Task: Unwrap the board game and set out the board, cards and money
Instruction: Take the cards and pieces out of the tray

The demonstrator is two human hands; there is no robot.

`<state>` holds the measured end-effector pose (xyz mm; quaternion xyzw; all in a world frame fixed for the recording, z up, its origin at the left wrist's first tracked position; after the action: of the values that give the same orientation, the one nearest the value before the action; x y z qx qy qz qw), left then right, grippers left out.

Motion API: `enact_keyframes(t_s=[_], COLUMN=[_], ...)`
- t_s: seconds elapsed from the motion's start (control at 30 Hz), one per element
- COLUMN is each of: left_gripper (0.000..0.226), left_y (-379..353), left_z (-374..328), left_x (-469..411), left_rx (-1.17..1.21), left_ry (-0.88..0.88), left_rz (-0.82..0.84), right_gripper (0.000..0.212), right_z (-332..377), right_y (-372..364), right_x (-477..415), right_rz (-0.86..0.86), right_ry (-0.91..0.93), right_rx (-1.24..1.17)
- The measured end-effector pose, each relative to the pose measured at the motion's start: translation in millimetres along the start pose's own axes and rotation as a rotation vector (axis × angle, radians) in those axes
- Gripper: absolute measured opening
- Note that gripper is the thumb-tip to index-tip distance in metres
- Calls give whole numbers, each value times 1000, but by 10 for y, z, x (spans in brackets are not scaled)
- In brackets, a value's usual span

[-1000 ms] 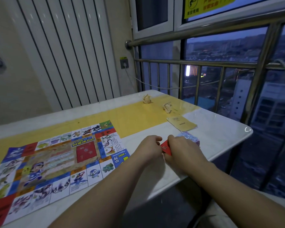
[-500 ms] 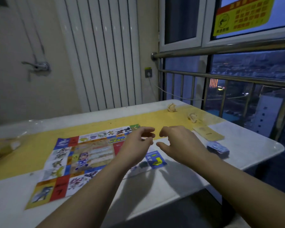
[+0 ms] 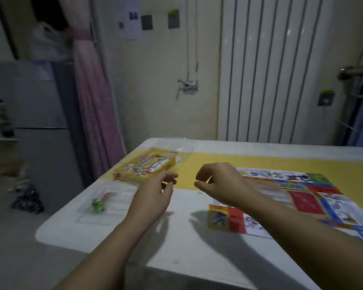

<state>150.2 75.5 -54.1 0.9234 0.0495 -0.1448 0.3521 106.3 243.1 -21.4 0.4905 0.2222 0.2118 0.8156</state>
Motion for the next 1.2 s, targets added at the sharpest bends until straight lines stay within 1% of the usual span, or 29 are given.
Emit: enact_keyframes(t_s=[0.2,0.4,0.5,0.57,0.63,0.67,0.73,0.77,0.83,0.9,0.93,0.97,1.03,1.1,1.2], left_gripper=[25,31,34,34,33,33,33,32,32,32,32,32,31,30,27], left_y=[668,1011,994,967,960,960,956,956,959,964,966,967,971,973,962], left_z=[757,1402,1573,1614,1619,1619,1626,1631,1638,1637,1634,1628,1626,1632,1643], left_x=[225,457,527,542,539,539,543,550,559,560,561,561,566,568,560], left_rx=[-137,-185,-109,-40,-25,-27,-29,-28,-23,-19,-20,-24,-43,-63,-90], left_ry=[164,317,340,339,340,344,366,377,390,397,402,407,414,421,423], left_rz=[-144,-313,-352,-376,-398,-402,-395,-389,-392,-396,-394,-391,-390,-387,-374], right_gripper=[10,19,22,19,18,21,38,42,40,28,19,15,21,23,28], right_z=[579,861,1001,1133,1278,1361,1506,1549,1589,1605,1613,1625,1634,1617,1603], right_y=[-474,-797,-913,-1002,-1127,-1195,-1322,-1380,-1528,-1630,-1670,-1696,-1724,-1739,-1692], right_x=[-563,-992,-1145,-1258,-1380,-1429,-1531,-1601,-1740,-1833,-1879,-1900,-1914,-1924,-1906], right_rz=[151,298,357,372,383,393,431,453,505,549,572,592,623,632,656], right_ry=[116,214,260,298,342,370,398,383,333,254,237,235,223,215,217], right_rx=[-9,84,96,126,173,215,295,313,403,482,507,531,563,517,366])
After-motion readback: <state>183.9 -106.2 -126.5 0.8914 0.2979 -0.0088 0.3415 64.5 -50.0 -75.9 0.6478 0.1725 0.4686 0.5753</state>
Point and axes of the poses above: each hand's wrist, its own x-axis away from the middle knuckle, its own y-axis out of the back of the hand, z = x × y, the point moved 3 cm from there along -x, towards the middle knuckle, and after that the axes turned 13 degrees about z, right-handed, at the moved point
